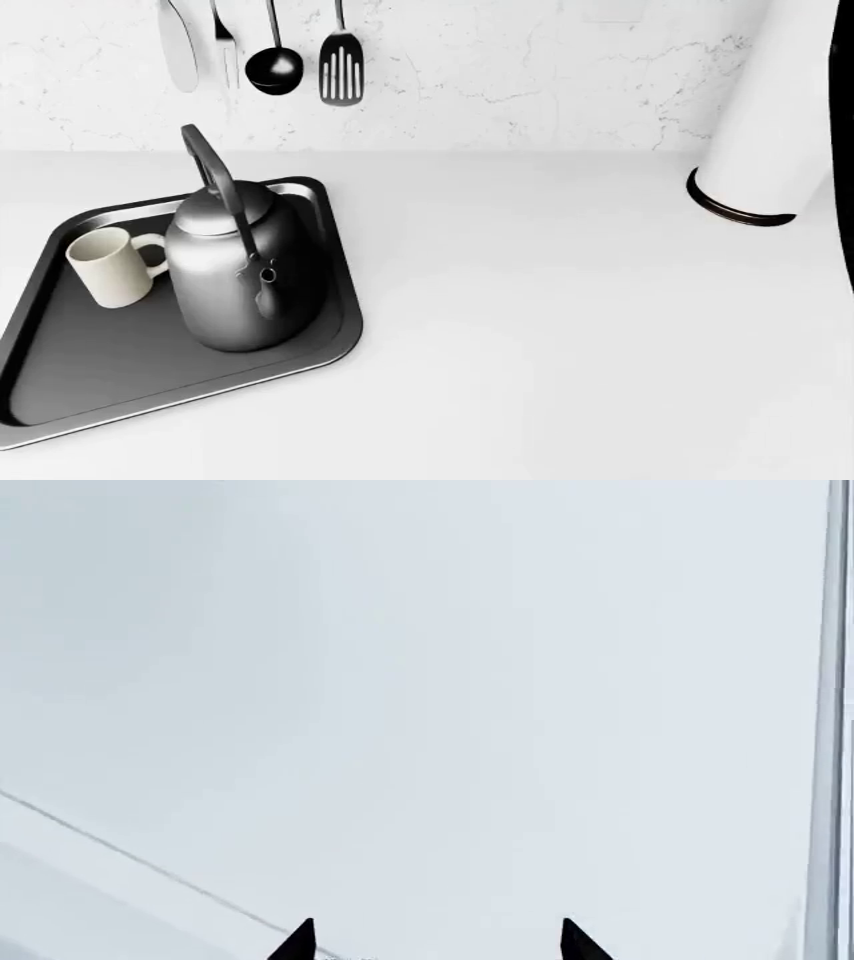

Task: Pick the kettle from the counter and place it on the tray. Then pick the mug from the cabinet and place it on the tray. Then close the cabinet doors.

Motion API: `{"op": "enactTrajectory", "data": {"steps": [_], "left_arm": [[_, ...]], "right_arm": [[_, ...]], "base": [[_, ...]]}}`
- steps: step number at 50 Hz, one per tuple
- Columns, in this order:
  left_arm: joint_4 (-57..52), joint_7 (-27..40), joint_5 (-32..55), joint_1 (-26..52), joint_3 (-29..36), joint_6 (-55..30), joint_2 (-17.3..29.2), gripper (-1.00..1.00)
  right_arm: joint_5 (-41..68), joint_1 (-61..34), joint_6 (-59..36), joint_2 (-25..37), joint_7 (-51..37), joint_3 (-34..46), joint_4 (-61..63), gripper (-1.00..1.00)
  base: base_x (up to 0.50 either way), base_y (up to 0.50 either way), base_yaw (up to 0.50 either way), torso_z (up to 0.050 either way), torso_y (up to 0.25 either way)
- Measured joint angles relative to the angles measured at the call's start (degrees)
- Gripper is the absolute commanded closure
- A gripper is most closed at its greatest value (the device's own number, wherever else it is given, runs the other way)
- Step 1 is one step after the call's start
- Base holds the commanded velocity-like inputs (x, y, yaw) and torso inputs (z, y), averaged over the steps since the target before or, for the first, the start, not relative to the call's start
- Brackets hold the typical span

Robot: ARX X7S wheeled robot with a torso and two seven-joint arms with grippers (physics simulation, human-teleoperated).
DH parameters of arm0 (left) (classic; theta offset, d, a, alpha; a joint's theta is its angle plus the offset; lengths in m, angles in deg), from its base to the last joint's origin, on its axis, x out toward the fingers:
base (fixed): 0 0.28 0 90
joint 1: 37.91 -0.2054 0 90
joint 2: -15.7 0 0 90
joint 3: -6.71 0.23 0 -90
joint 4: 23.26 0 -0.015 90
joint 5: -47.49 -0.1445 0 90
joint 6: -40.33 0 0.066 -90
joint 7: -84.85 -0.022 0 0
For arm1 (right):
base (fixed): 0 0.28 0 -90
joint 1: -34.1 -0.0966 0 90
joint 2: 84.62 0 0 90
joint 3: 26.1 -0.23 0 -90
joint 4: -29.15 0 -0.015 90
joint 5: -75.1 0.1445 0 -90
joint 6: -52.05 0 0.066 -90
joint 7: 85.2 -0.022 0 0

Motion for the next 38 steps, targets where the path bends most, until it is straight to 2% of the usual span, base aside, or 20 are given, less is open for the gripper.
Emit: {"op": "enactTrajectory", "data": {"steps": [12, 25, 30, 34, 38], "left_arm": [[0.0, 0.5, 0.1, 0.4, 0.5, 0.0, 0.1, -1.0], [-0.4, 3.0, 0.4, 3.0, 4.5, 1.1, 0.9, -1.0], [-0.4, 4.2, 0.1, 4.6, 6.8, 1.7, 1.0, -1.0], [-0.5, 5.0, -0.3, 5.8, 8.7, 1.9, 0.9, -1.0], [-0.5, 5.6, -1.0, 6.7, 10.4, 1.8, 0.3, -1.0]], "right_arm": [[12.2, 0.5, -5.6, 1.7, -2.4, -6.0, 2.4, -1.0], [28.6, 2.5, -19.7, 5.9, -10.6, -16.9, 18.7, -1.0], [39.3, 2.6, -27.3, 6.5, -18.9, -25.0, 25.3, -1.0], [53.9, 3.1, -30.6, 8.5, -30.7, -29.5, 29.6, -1.0], [69.9, 5.0, -29.9, 11.8, -43.3, -31.4, 35.5, -1.0]], "base": [[0.0, 0.0, 0.0, 0.0, 0.0], [0.0, 0.0, 0.0, 0.0, 0.0], [0.0, 0.0, 0.0, 0.0, 0.0], [0.0, 0.0, 0.0, 0.0, 0.0], [0.0, 0.0, 0.0, 0.0, 0.0]]}}
